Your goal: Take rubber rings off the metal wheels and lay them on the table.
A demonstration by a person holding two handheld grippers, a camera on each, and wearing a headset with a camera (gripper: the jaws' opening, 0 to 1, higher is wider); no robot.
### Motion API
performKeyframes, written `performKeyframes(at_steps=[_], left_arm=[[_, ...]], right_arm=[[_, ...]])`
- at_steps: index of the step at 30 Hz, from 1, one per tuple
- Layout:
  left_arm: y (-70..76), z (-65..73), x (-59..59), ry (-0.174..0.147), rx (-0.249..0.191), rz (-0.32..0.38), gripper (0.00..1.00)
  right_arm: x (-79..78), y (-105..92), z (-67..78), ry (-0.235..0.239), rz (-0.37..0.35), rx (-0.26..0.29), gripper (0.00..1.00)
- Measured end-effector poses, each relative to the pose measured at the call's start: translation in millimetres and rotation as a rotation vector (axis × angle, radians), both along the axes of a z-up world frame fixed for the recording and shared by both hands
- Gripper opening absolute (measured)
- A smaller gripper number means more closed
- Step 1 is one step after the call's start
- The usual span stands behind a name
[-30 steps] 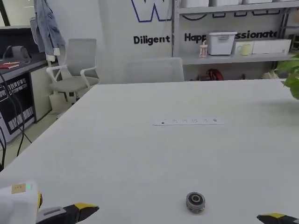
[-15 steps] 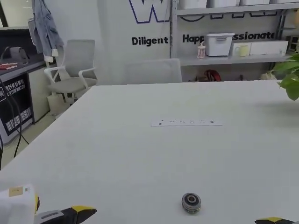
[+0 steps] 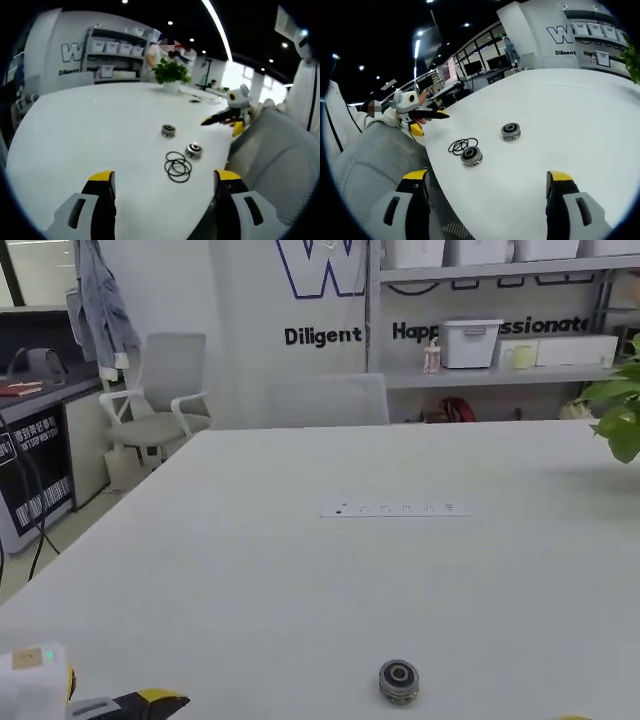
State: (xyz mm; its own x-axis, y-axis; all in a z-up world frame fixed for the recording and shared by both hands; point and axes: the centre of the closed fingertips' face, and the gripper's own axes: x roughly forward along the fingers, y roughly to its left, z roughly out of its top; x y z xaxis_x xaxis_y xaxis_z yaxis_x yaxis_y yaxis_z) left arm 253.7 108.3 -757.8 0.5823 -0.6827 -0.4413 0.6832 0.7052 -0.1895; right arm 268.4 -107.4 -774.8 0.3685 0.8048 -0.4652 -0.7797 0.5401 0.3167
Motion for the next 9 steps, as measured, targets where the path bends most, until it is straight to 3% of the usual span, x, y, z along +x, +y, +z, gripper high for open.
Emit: performKeyframes(at_steps=[9], left_arm=[[-6.7,-7.7,-6.0,0.006,0.069,-0.065,0.82]], right_arm=[[-8.9,7.3,-6.3,-0.017,0.078,-0.059,0.94]])
